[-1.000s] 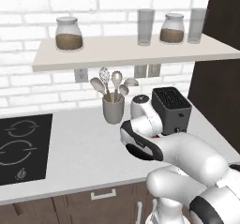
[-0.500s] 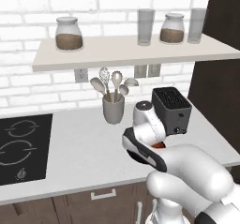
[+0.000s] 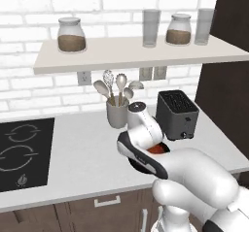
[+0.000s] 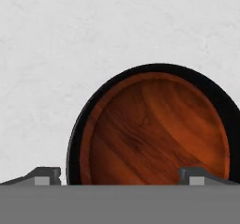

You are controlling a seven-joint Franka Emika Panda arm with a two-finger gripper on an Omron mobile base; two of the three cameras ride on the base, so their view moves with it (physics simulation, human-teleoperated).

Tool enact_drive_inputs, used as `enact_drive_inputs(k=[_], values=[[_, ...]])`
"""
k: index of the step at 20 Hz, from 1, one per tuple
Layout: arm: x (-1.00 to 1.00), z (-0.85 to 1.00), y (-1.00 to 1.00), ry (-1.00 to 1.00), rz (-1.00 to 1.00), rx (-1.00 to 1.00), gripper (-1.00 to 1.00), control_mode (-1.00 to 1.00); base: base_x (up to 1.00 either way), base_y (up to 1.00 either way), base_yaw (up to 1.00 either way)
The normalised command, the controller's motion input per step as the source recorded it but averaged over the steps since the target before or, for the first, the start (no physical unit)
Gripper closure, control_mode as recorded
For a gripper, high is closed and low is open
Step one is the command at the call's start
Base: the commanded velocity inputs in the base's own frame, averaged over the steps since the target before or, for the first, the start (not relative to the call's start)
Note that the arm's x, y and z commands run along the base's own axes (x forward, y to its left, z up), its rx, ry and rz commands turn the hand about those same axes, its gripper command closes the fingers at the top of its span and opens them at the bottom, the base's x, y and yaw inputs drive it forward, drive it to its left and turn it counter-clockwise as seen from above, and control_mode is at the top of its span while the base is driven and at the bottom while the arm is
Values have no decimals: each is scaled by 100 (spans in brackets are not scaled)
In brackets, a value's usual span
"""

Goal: Pick up the bowls on the counter and stack them on top of one another in the open cabinet. Place the smaller bowl on top of the larger bowl.

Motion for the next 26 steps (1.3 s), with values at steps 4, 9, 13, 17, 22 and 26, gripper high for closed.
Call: enact_drive_inputs(k=[4,9,13,17,22,26], values=[[9,8,33,14,-2,-20,-100,-100,0,0,0],[0,-23,1,18,0,-3,-100,-100,0,0,0],[0,-77,-7,2,0,-1,-100,-100,0,0,0],[0,-84,-3,-9,0,0,-100,-100,0,0,0],[0,-36,-23,-21,0,0,-100,-100,0,0,0],[0,-25,-32,-15,0,0,100,-100,0,0,0]])
